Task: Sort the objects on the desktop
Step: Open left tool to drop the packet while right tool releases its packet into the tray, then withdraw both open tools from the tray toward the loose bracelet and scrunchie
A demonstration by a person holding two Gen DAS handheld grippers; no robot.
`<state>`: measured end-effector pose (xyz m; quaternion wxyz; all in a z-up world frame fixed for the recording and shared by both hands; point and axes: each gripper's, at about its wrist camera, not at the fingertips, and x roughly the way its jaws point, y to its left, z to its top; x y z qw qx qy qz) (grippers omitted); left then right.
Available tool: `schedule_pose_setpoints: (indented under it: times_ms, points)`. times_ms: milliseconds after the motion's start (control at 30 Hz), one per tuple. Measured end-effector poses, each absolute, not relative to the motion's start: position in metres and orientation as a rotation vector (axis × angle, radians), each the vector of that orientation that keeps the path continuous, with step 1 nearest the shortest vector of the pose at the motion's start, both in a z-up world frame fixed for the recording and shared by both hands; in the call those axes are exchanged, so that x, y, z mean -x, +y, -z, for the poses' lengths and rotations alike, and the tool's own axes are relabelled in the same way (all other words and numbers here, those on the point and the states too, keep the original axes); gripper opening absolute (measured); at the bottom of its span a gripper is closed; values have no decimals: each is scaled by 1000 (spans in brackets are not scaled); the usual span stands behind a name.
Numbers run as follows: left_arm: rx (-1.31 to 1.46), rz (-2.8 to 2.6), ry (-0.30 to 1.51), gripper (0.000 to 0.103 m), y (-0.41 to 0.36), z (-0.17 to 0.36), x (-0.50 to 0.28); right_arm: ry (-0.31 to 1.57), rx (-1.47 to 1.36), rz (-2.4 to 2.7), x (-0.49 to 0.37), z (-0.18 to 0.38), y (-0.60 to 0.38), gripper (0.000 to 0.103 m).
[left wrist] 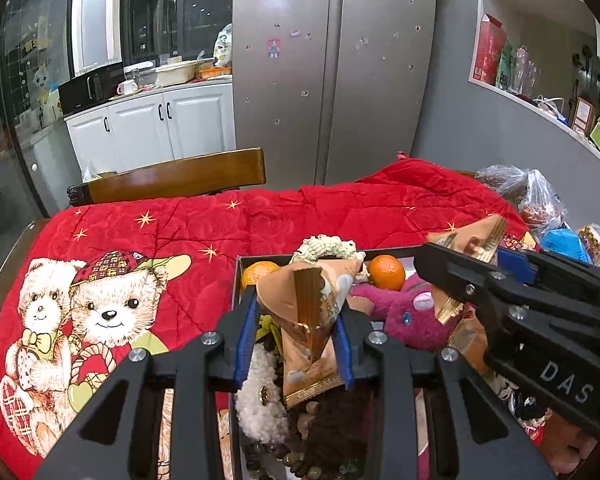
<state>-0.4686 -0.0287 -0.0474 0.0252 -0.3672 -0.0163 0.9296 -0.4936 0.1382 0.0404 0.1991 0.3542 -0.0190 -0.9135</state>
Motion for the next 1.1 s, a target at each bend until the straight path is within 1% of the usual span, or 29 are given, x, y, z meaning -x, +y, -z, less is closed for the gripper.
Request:
schedule_pose_setpoints:
  times_ms: [133,200,233,267,333,367,433,567,800,967,1100]
  points:
    - [1142,-2875,-43,36,-27,49,470,-88,-998,2529,496,-39,139,33]
    - [1146,-2876,-31,56,-27,48,470,-85,-999,2530,496,-39,140,34]
    - [1141,-2884,-23,79,-26,47,469,-82,-997,2528,497,-39,140,38]
    - [1116,-2900,-13,89,-26,44,467,-89,-1004,2523,497,-40,141,42]
    - [1066,-2922,9,90,-25,39,464,-132,-999,2510,497,-43,144,60]
    - [1063,-2923,22,92,-25,36,463,-170,-986,2507,496,-45,147,63]
    - [1058,-2928,36,95,-24,33,462,-214,-967,2495,495,-48,152,63]
    - [1067,-2926,8,95,-27,31,463,-262,-965,2478,496,-51,158,63]
    - [1078,-2925,4,95,-28,33,464,-240,-960,2463,495,-51,155,63]
    - [1067,-2941,19,95,-26,32,462,-178,-991,2481,494,-51,147,63]
    - [1057,-2934,18,95,-24,30,460,-199,-1026,2467,498,-46,148,63]
